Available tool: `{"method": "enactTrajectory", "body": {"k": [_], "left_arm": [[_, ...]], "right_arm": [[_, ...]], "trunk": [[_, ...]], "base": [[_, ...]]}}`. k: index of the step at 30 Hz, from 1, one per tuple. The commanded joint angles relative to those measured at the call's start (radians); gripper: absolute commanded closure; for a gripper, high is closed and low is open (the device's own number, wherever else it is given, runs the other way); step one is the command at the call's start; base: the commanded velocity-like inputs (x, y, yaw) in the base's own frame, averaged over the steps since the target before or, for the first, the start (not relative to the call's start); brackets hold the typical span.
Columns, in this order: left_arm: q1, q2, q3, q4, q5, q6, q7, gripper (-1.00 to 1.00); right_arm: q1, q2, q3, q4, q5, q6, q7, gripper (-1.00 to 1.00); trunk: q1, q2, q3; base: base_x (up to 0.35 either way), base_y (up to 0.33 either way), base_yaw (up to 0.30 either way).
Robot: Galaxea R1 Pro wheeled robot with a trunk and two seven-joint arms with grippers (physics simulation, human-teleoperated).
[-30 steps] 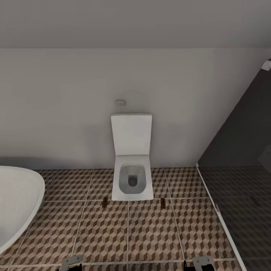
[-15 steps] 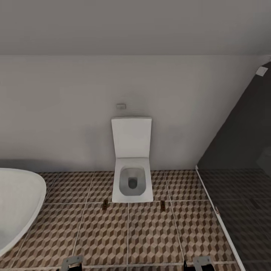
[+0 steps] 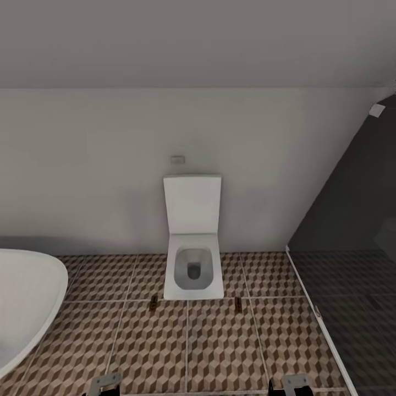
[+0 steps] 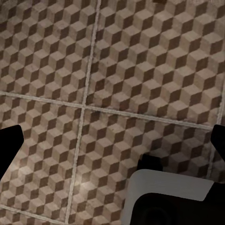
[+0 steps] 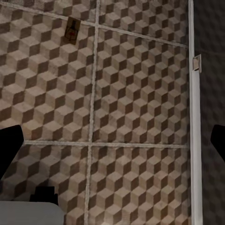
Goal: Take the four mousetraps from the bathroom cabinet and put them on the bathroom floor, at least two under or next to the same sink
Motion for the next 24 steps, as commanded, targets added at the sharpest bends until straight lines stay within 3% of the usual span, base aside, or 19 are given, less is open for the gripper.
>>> {"method": "enactTrajectory", "body": {"k": [1, 24], "left_arm": [[0.000, 0.000, 0.000, 0.000, 0.000, 0.000, 0.000, -1.00], [0.000, 0.000, 0.001, 0.000, 0.000, 0.000, 0.000, -1.00]], "right_arm": [[0.000, 0.000, 0.000, 0.000, 0.000, 0.000, 0.000, -1.00], [0.000, 0.000, 0.000, 0.000, -0.001, 0.000, -0.001, -1.00]], "trunk": [[0.000, 0.000, 0.002], [0.000, 0.000, 0.039]], "base": [[0.000, 0.000, 0.000], [0.000, 0.000, 0.000]]}}
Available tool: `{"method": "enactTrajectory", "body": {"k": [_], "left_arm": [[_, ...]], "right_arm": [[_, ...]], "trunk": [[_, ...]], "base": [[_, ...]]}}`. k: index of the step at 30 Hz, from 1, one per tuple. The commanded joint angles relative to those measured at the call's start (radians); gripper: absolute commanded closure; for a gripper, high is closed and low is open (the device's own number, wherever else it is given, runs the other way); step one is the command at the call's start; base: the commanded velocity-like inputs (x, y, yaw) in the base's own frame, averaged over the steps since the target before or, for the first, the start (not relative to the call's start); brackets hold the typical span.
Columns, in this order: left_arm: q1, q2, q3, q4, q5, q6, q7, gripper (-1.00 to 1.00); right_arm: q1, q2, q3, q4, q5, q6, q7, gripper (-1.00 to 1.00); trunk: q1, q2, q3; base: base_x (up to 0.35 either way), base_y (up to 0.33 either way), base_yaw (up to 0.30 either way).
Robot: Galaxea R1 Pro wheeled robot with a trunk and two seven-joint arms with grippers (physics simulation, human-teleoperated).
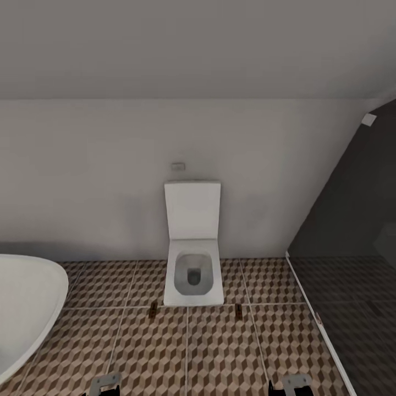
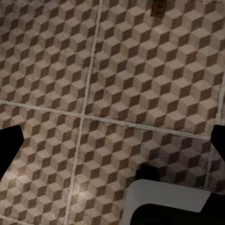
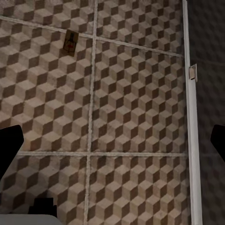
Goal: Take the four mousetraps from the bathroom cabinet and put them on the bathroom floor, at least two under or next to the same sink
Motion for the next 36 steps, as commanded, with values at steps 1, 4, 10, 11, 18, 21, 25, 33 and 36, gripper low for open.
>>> {"method": "enactTrajectory", "body": {"k": [1, 4, 10, 11, 18, 21, 25, 33, 36], "left_arm": [[0.000, 0.000, 0.000, 0.000, 0.000, 0.000, 0.000, -1.00], [0.000, 0.000, 0.000, 0.000, 0.000, 0.000, 0.000, -1.00], [0.000, 0.001, 0.000, 0.001, 0.000, 0.000, 0.000, -1.00], [0.000, 0.001, 0.000, 0.001, 0.000, 0.000, 0.000, -1.00], [0.000, 0.001, 0.000, 0.001, 0.000, 0.000, 0.000, -1.00], [0.000, 0.001, 0.000, 0.001, 0.000, 0.000, 0.000, -1.00], [0.000, 0.002, 0.000, 0.001, -0.001, 0.000, 0.000, -1.00], [0.000, 0.006, -0.001, 0.002, -0.001, 0.000, 0.000, -1.00], [0.000, 0.009, -0.001, 0.005, -0.001, 0.000, 0.001, -1.00]], "right_arm": [[0.000, 0.000, 0.000, 0.000, 0.000, 0.000, 0.000, -1.00], [0.000, 0.001, 0.000, 0.000, 0.000, 0.000, 0.000, -1.00], [0.000, 0.001, 0.000, 0.000, 0.000, 0.000, 0.000, -1.00], [0.000, 0.001, 0.000, 0.000, 0.000, 0.000, 0.000, -1.00], [0.000, 0.000, 0.000, 0.000, 0.000, 0.000, 0.000, -1.00], [0.000, 0.000, 0.000, -0.001, 0.000, 0.000, 0.000, -1.00], [0.000, 0.001, 0.000, -0.001, 0.000, 0.000, 0.000, -1.00], [0.000, 0.000, 0.000, 0.000, 0.001, 0.001, 0.000, -1.00], [0.000, 0.000, 0.000, 0.000, 0.002, 0.002, 0.000, -1.00]], "trunk": [[0.000, 0.000, 0.002], [0.000, 0.000, 0.006], [0.000, 0.000, 0.016], [0.000, 0.000, 0.018], [0.000, 0.000, 0.029], [0.000, 0.000, 0.034], [0.000, 0.000, 0.040], [0.000, 0.000, 0.053], [0.000, 0.000, 0.058]], "base": [[0.000, 0.000, 0.000], [0.000, 0.000, 0.000], [0.000, 0.000, 0.000], [0.000, 0.000, 0.000], [0.000, 0.000, 0.000], [0.000, 0.000, 0.000], [0.000, 0.000, 0.000], [0.000, 0.000, 0.000], [0.000, 0.000, 0.014]]}}
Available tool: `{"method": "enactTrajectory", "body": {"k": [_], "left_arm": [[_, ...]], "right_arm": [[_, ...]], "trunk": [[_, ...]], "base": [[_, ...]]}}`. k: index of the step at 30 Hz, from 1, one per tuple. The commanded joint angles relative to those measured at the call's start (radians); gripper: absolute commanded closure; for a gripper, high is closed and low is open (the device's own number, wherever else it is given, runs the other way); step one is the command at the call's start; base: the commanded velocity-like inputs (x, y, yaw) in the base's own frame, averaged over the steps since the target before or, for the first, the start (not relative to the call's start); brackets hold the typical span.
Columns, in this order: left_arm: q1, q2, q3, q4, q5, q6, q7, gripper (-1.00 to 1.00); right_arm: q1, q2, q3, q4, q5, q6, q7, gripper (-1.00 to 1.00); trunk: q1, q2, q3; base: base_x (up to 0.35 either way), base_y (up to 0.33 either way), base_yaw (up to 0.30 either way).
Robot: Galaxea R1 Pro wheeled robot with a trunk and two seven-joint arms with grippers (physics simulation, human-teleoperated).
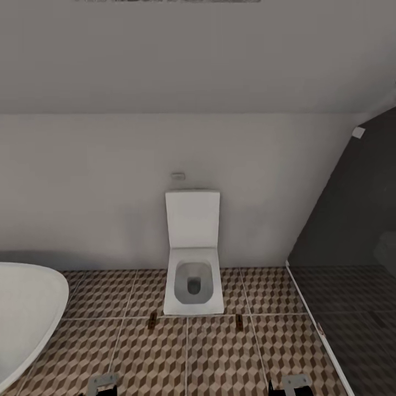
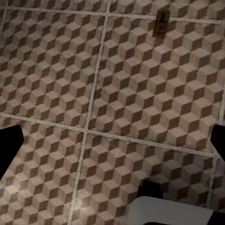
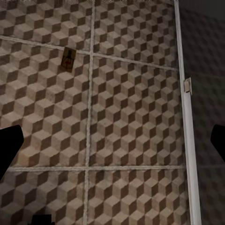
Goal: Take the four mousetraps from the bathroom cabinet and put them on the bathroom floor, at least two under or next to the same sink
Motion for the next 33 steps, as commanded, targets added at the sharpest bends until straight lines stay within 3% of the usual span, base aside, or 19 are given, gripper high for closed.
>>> {"method": "enactTrajectory", "body": {"k": [1, 33], "left_arm": [[0.000, 0.001, 0.000, 0.001, 0.000, 0.000, 0.001, -1.00], [0.000, 0.006, 0.000, 0.009, 0.000, 0.000, -0.001, -1.00]], "right_arm": [[0.000, 0.000, 0.000, 0.000, 0.000, 0.001, 0.000, -1.00], [0.019, -0.003, -0.002, 0.119, -0.009, 0.012, 0.000, -1.00]], "trunk": [[0.000, 0.000, 0.002], [0.000, 0.000, 0.009]], "base": [[0.000, 0.000, 0.034], [0.000, 0.000, 0.006]]}}
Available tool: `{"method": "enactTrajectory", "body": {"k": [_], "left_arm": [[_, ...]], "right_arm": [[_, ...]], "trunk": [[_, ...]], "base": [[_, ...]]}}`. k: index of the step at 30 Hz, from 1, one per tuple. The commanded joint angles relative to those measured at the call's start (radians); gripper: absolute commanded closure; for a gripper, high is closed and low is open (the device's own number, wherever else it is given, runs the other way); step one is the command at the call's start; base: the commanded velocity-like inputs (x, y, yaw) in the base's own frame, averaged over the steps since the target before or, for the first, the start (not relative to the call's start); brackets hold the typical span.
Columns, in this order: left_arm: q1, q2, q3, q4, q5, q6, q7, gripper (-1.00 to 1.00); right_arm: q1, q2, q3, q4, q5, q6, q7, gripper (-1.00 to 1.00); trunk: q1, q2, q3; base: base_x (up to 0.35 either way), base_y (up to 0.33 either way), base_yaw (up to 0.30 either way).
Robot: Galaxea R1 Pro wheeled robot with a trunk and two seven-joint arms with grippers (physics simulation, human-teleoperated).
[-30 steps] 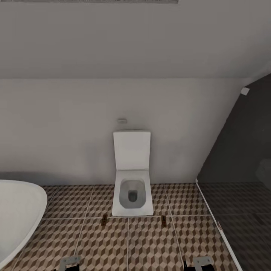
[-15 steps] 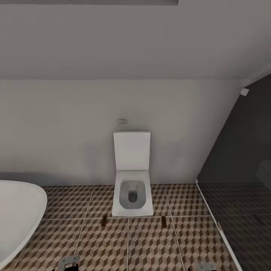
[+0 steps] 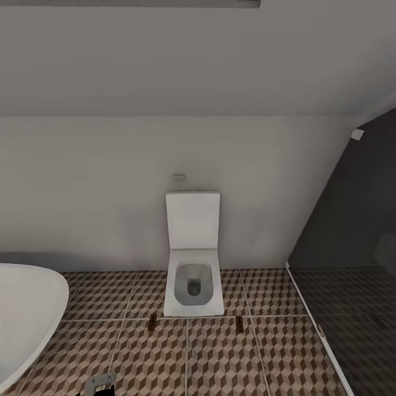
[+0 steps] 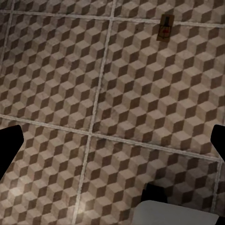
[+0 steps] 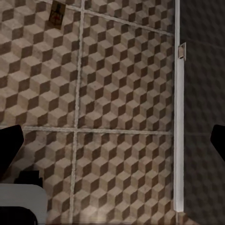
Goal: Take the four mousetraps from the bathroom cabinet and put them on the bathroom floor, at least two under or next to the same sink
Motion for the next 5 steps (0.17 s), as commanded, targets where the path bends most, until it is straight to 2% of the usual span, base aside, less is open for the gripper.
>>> {"method": "enactTrajectory", "body": {"k": [1, 5], "left_arm": [[0.000, 0.000, 0.000, 0.000, 0.000, 0.000, 0.000, -1.00], [0.000, 0.000, 0.000, 0.001, 0.000, 0.000, 0.000, -1.00]], "right_arm": [[0.002, 0.000, 0.000, 0.001, 0.000, 0.000, 0.000, -1.00], [0.009, 0.001, 0.000, 0.001, 0.000, 0.000, 0.000, -1.00]], "trunk": [[0.000, 0.000, 0.000], [0.000, 0.000, 0.000]], "base": [[0.000, 0.000, 0.000], [0.000, 0.000, 0.000]]}}
